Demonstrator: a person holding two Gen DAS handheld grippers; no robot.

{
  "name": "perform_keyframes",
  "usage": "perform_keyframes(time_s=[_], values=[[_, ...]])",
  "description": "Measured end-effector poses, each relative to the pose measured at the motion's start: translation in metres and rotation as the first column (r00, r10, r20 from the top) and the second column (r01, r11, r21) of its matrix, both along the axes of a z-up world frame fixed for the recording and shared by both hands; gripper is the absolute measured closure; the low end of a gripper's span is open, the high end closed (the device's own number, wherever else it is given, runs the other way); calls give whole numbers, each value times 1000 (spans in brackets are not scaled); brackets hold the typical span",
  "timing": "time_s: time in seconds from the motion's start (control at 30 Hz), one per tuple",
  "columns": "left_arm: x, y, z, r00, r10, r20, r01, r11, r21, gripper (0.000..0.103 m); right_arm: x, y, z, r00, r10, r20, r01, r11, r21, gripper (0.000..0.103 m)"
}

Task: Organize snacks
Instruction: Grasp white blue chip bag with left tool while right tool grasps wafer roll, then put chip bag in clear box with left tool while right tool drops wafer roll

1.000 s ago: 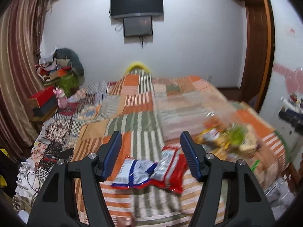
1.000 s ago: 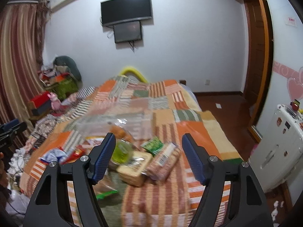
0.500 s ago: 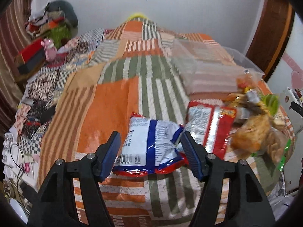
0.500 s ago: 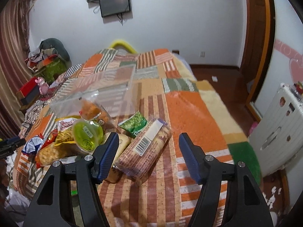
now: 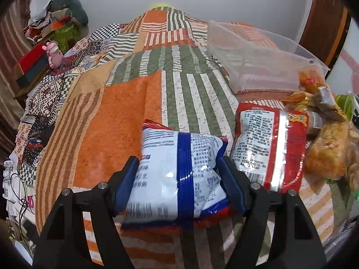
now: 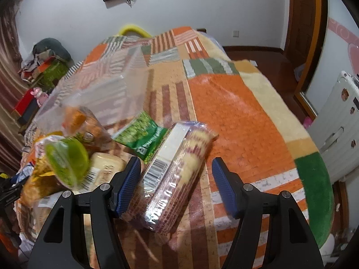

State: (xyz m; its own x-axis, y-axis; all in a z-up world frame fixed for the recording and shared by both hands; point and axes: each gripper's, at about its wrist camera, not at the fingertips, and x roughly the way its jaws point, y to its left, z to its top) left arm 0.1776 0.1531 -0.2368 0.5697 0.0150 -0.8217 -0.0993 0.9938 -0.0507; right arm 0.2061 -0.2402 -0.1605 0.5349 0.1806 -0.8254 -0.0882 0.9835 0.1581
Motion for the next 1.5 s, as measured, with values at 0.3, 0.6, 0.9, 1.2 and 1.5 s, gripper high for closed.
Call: perform_keyframes(time_s=[0.3,0.6,0.9,1.2,1.5], values=[[10,4,-13,1000,29,-1,-29,1000,4,30,-1,4,-7,1000,-11,17,12,999,-47,50],[4,4,-3,998,42,36,-43,999,32,44,4,-3,-6,999,-23,28,24,999,-40,61],[-8,6,22,994,57,93,-60,998,33,46,0,-10,5,998,-39,53,40,999,-11,62],[-6,-7,72,979,28,201,-37,998,40,46,0,-7,39,988,-21,151,17,999,30,62],[11,-26,114,956,-9,295,-2,999,37,46,10,10,65,969,34,244,-47,998,48,62]])
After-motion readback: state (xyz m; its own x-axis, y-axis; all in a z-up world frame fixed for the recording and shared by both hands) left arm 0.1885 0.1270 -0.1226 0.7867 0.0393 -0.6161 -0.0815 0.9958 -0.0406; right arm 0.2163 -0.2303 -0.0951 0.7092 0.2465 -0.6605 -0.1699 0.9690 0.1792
